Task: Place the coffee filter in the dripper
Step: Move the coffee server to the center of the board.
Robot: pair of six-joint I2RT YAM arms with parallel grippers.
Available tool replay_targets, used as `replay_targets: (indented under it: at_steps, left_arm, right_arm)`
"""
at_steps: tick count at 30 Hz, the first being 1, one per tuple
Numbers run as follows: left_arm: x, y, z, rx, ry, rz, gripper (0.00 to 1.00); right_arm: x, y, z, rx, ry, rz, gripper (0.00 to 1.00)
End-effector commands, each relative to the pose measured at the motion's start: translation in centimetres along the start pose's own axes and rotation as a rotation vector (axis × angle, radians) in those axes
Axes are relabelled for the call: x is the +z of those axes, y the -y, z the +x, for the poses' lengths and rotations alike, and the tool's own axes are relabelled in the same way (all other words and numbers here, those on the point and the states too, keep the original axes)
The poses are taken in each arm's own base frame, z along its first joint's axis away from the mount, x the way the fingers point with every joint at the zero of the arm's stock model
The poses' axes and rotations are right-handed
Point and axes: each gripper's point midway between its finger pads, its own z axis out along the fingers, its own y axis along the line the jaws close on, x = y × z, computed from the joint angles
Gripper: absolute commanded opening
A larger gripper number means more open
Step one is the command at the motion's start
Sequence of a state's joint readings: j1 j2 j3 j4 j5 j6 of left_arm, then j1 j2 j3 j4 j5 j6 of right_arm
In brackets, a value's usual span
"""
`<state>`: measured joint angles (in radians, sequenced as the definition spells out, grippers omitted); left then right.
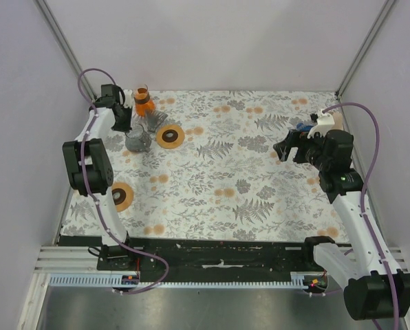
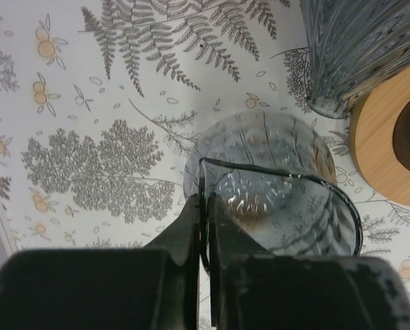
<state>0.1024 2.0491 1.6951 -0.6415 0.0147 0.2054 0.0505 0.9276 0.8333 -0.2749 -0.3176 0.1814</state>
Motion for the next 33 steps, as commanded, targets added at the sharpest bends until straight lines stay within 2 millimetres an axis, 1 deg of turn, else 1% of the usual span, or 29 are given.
replay_targets:
  at_steps: [1,3,5,7,10,11,12,13,15,17,18,20,22,24,26,30,32,33]
  left_arm:
    - [-1.2,1.0,-0.4,-0.019,0.008,0.058,0.02]
    - [-2.5,1.6,-0.1,-0.041,0.019,0.071,0.02]
    - [-3.9,2.0,0.6,-0.065,0.028,0.082,0.02]
    - [-6.0,2.7,0.7,-0.101,0.069,0.101,0.02]
    - [-8.7,4.4,1.0,-0.169,0.124,0.154,0.02]
    - [-9.8,5.2,0.6,-0.198,0.152,0.171,0.02]
    - [-10.6,6.1,0.6,-0.209,0.169,0.188,0.02]
    - [-11.3,7.6,0.5,-0.207,0.185,0.203,0.02]
    - [-13.1,11.0,-0.3,-0.185,0.238,0.225,0.02]
    - [-13.8,14.2,-0.6,-0.172,0.272,0.225,0.02]
    - [-13.9,15.7,-0.6,-0.172,0.281,0.220,0.02]
    - [-14.1,18.2,-0.5,-0.266,0.261,0.261,0.02]
    - [-13.6,19.9,-0.3,-0.364,0.215,0.294,0.02]
    - [-12.7,21.4,-0.2,-0.410,0.181,0.267,0.02]
    - [-12.0,22.9,0.1,-0.429,0.177,0.228,0.02]
    - [-10.6,27.0,0.8,-0.446,0.162,0.195,0.02]
    - [-9.8,28.4,1.0,-0.415,0.170,0.141,0.02]
    - [-9.3,28.7,1.1,-0.400,0.177,0.103,0.02]
  right_arm:
    - [-0.9,-0.6,-2.2,-0.033,0.048,0.000,0.98]
    - [-1.1,-0.5,-2.2,-0.034,0.046,0.014,0.98]
    - [-1.2,-0.3,-2.1,-0.040,0.045,0.029,0.98]
    - [-1.4,-0.2,-2.0,-0.041,0.048,0.038,0.98]
    - [-1.4,-0.5,-2.1,-0.044,0.050,0.030,0.98]
    - [-1.4,-0.5,-2.1,-0.042,0.048,0.029,0.98]
    - [-1.4,-0.6,-2.1,-0.039,0.047,0.029,0.98]
    - [-1.4,-0.6,-2.1,-0.037,0.045,0.030,0.98]
    - [-1.2,-0.6,-2.0,-0.035,0.040,0.032,0.98]
    - [-1.0,-0.5,-1.8,-0.027,0.025,0.037,0.98]
    - [-0.9,-0.5,-1.6,-0.020,0.015,0.039,0.98]
    - [-0.8,-0.5,-1.5,-0.007,-0.003,0.042,0.98]
    - [-0.9,-0.6,-1.3,0.000,-0.013,0.044,0.98]
    - [-0.9,-0.4,-1.0,0.015,-0.020,0.062,0.98]
    - [-0.8,-0.5,-0.7,0.020,-0.030,0.064,0.98]
    - [-0.6,-0.9,-0.2,0.034,-0.053,0.056,0.98]
    - [-0.5,-1.1,-0.1,0.033,-0.066,0.054,0.98]
    - [-0.5,-1.2,-0.1,0.034,-0.068,0.054,0.98]
